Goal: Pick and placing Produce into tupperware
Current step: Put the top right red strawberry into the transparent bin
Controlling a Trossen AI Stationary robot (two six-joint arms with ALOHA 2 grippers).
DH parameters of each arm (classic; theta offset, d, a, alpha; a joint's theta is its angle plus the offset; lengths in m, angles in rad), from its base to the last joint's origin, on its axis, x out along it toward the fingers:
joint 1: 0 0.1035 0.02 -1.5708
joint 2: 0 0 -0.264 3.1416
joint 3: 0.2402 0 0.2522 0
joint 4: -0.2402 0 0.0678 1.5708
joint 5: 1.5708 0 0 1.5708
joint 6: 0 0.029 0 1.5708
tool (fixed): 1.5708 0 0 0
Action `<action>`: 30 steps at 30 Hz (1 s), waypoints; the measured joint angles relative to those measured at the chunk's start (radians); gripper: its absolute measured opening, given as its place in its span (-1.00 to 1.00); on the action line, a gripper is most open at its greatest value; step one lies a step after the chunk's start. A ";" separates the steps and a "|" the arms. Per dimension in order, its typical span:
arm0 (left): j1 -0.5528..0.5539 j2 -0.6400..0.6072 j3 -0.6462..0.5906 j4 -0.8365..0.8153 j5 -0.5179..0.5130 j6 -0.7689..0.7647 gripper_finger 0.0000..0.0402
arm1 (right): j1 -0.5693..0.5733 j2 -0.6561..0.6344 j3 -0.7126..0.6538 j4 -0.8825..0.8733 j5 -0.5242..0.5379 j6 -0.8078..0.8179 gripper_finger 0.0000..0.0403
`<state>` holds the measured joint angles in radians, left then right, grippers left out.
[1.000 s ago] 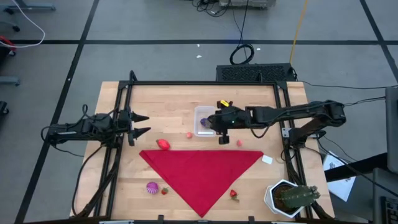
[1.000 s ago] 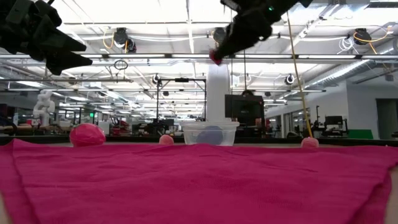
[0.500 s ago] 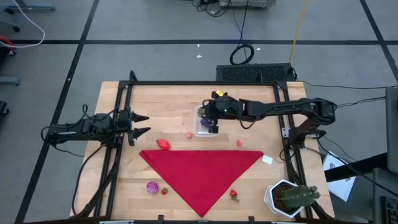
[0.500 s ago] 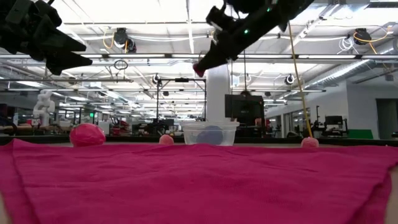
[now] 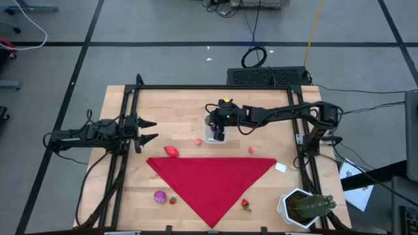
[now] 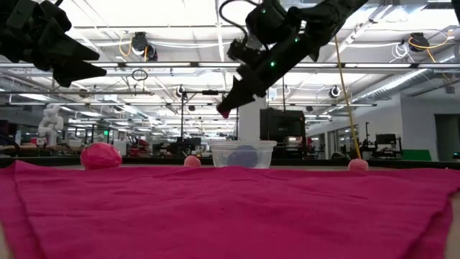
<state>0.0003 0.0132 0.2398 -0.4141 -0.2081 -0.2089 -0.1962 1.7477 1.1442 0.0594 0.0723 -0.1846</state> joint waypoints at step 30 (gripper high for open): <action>0.000 0.000 0.000 -0.001 0.000 0.003 0.35 | -0.028 0.035 -0.001 -0.032 -0.027 0.072 -0.22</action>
<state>0.0003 0.0132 0.2398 -0.4147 -0.2085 -0.2054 -0.2237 1.7828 1.1431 0.0272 0.0452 -0.1124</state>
